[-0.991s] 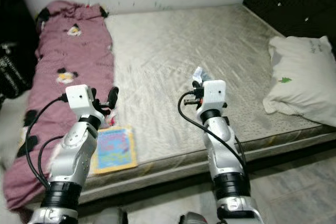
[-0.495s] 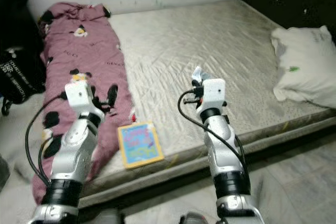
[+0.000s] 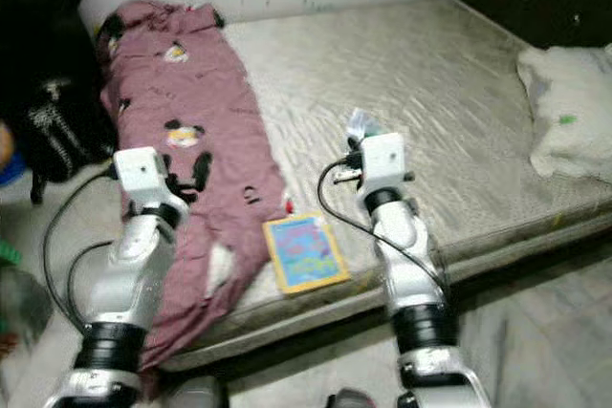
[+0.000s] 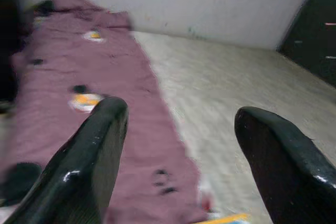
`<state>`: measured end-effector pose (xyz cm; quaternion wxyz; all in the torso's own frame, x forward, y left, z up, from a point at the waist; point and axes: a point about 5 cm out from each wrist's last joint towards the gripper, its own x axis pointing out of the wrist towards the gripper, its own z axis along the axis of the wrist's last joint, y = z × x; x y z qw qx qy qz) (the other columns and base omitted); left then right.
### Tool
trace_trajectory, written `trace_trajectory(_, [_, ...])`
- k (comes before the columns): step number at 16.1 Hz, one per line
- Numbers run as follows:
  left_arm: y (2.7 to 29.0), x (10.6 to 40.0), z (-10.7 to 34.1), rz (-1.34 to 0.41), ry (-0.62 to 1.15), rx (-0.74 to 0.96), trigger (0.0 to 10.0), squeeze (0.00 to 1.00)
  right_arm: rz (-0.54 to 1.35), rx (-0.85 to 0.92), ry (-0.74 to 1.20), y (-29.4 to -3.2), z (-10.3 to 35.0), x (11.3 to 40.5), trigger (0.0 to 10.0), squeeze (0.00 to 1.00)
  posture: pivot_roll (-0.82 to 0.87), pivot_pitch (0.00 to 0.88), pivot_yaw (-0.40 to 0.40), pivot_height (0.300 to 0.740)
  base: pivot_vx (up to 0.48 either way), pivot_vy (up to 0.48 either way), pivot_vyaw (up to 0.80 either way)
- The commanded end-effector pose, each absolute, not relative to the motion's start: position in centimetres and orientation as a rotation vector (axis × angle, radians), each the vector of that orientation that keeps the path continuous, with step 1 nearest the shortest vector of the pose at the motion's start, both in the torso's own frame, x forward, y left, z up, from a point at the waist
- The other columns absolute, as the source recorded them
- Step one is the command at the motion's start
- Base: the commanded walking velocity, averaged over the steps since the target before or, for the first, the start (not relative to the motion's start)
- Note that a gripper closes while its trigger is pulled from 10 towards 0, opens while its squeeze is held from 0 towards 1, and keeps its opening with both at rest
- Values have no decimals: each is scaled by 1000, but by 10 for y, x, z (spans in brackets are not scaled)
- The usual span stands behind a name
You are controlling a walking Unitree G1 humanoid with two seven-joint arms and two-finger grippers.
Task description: Clean up the room
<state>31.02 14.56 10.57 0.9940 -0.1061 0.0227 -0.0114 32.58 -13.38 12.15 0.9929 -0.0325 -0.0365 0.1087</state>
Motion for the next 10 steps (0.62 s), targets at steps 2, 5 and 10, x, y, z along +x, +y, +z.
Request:
trace_trajectory(2, [149, 311, 110, -6, 21, -207, 10000, 0, 249, -38, -87, -125, 123, 324, 10000, 0, 23, 0, 4, 740, 0, 0, 0])
trace_trajectory(5, [148, 311, 110, -13, 24, -197, 10000, 0, 272, -40, -102, -123, 125, 324, 10000, 0, 23, 0, 4, 740, 0, 0, 0])
trace_trajectory(10, [145, 311, 110, -33, 22, -215, 10000, 0, 300, -68, -110, -122, 124, 322, 10000, 0, 24, 0, 4, 740, 0, 0, 800])
